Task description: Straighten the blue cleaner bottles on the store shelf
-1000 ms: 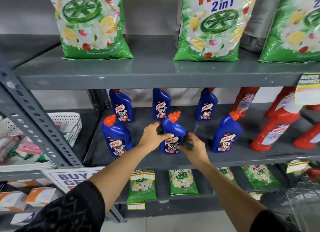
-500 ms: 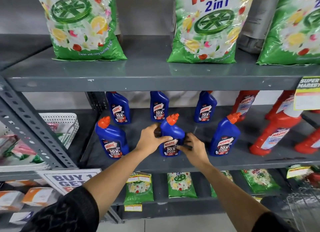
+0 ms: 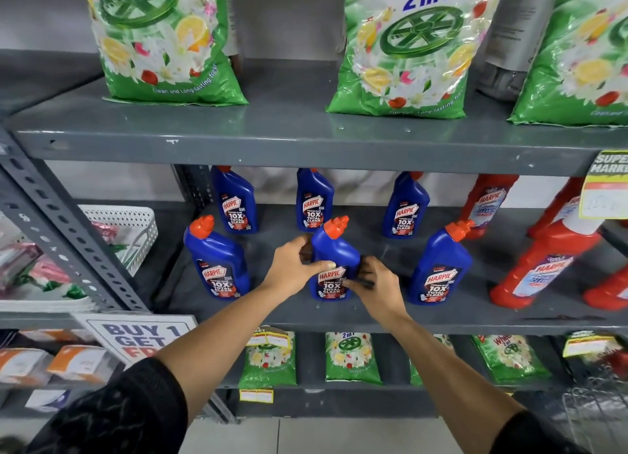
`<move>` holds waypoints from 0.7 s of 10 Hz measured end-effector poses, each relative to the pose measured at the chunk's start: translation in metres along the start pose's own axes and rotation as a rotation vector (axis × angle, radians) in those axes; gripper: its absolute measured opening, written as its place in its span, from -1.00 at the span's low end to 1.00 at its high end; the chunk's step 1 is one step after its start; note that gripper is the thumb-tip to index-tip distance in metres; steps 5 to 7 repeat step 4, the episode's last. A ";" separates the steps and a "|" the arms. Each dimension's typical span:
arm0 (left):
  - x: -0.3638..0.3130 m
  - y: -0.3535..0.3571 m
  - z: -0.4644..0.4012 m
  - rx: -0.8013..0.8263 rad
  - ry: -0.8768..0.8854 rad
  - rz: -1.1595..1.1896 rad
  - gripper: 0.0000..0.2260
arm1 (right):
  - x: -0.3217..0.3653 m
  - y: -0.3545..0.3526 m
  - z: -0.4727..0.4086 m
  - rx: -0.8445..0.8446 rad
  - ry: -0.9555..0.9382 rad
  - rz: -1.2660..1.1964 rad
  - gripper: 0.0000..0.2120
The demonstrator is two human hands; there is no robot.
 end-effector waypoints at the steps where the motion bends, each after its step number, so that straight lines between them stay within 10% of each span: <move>1: 0.001 -0.001 0.000 -0.013 0.001 -0.005 -0.51 | 0.002 -0.001 0.000 0.015 -0.013 0.011 -0.60; 7: -0.003 -0.004 0.024 -0.121 0.058 -0.038 -0.50 | 0.015 -0.001 0.037 -0.054 -0.022 -0.078 -0.29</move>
Point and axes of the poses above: each hand's wrist, its own z-axis away from the middle knuckle, its own y-axis out of the palm, x = y × z, the point moved 7 cm from there along -z, towards the middle knuckle, and after that the axes turned 14 degrees about z, right-handed, at the moved point
